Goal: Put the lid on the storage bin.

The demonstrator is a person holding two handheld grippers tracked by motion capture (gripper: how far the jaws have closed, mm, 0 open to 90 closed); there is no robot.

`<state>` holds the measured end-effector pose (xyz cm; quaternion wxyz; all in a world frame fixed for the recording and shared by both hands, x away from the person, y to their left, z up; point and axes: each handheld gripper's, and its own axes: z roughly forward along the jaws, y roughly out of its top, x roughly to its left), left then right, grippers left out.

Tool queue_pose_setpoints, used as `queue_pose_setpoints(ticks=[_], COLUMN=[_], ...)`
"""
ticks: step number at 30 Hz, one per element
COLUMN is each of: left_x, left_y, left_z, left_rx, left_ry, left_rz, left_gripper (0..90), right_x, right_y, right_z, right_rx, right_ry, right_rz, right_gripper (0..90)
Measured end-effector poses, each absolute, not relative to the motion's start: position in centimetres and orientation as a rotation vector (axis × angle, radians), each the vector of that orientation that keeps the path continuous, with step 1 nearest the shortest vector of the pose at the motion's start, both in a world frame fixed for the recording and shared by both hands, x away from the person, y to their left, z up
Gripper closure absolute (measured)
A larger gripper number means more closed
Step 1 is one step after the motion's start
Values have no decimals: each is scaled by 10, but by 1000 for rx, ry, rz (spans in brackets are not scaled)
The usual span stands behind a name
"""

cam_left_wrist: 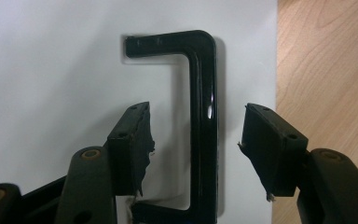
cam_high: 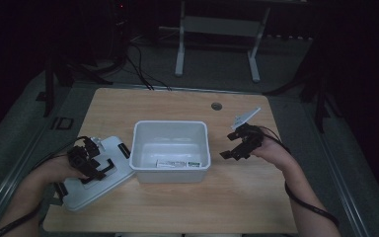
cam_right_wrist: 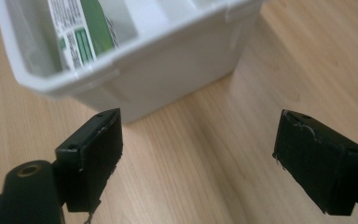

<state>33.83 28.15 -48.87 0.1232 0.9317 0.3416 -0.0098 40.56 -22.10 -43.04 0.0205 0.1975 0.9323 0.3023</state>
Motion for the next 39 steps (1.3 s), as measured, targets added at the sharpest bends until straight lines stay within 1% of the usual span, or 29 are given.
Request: queue_pose_setpoints(ticks=[4,10,12,15,18,20,21,25,26,27,28,32,38,39], left_x=[339,339,338,338,339,338,338,339,340,340,341,345,350,351], left_y=[278,279,281,283,282,280,280,282,283,283,284,289,292,292], left_z=[-491,-487,-485,-481,-478,-477,-476,-470,-468,-466,-464,-458,-463,-464], left_rx=[2739,2772,2769,2754,2765,2774,2776,2777,2777,2778,2781,2775,2816,2813], left_ry=[985,991,987,1010,1001,981,976,974,976,967,968,1003,1032,1033], left_rz=[-14,82,82,68,79,78,83,83,80,84,103,148,143,123], left_gripper=[426,443,447,485,497,543,546,607,608,648,659,659,677,697], right_x=[405,405,405,406,405,405,405,405,406,406,406,405,405,405], right_y=[-228,-231,-231,-232,-232,-231,-231,-232,-233,-233,-234,-235,-236,-237], right_z=[-441,-448,-448,-449,-449,-450,-451,-451,-451,-450,-450,-450,-453,-453], right_rx=[657,670,676,689,691,688,686,700,699,700,701,709,702,707], right_ry=[2904,2916,2912,2909,2915,2919,2921,2922,2920,2920,2918,2920,2923,2924], right_rz=[938,947,954,967,967,971,975,979,982,985,989,998,988,989], right_gripper=[153,154,154,154,155,155,155,156,156,156,156,157,157,157])
